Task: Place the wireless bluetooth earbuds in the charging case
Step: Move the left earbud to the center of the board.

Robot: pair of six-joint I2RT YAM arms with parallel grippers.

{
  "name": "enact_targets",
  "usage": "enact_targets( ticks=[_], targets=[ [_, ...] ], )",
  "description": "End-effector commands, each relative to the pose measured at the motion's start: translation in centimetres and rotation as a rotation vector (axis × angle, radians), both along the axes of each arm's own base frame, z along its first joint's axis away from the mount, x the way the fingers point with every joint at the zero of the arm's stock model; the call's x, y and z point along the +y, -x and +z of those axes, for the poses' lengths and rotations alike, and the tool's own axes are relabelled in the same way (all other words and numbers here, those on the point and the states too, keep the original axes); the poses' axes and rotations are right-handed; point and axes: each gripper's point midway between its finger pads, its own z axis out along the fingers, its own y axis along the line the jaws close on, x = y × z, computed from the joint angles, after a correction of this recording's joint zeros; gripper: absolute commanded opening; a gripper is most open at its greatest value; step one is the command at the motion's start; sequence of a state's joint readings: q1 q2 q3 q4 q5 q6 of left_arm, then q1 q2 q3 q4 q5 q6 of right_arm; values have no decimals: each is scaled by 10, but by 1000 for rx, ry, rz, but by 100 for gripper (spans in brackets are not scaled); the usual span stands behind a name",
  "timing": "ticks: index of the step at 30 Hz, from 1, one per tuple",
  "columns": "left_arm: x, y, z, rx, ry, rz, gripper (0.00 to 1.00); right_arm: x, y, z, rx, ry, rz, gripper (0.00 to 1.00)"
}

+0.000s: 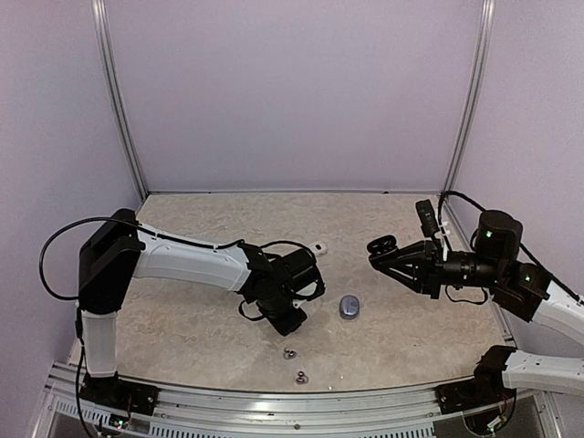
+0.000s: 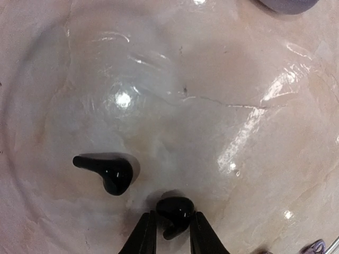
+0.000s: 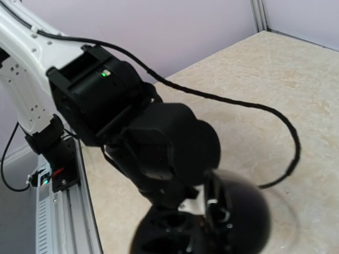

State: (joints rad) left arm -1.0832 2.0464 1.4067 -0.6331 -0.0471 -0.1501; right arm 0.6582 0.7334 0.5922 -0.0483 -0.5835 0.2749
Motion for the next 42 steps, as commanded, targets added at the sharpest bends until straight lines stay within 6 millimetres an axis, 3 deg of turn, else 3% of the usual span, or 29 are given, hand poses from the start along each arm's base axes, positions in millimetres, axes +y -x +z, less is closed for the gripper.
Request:
enact_targets(
  ticks=[1, 8, 11, 16, 20, 26, 33, 42],
  targets=[
    [39, 15, -8, 71, -71, 27, 22, 1, -2, 8, -22, -27, 10, 0],
    [84, 42, -6, 131, -129, 84, 18, 5, -3, 10, -29, -36, 25, 0],
    [90, 45, 5, 109, -112, 88, 23, 7, -4, 10, -29, -36, 35, 0],
    [55, 23, 34, 11, 15, 28, 35, 9, -4, 9, -29, -32, 44, 0],
    [22, 2, 40, -48, 50, -34, 44, 7, -4, 8, -28, -32, 38, 0],
    [-6, -15, 36, -70, 14, -116, 49, 5, -4, 11, -33, -33, 24, 0],
    [-15, -15, 16, -16, -35, -160, 44, 5, -4, 11, -31, -30, 24, 0],
    [-10, -14, 2, 20, -59, -162, 34, 5, -5, 10, -28, -27, 26, 0]
  ],
)
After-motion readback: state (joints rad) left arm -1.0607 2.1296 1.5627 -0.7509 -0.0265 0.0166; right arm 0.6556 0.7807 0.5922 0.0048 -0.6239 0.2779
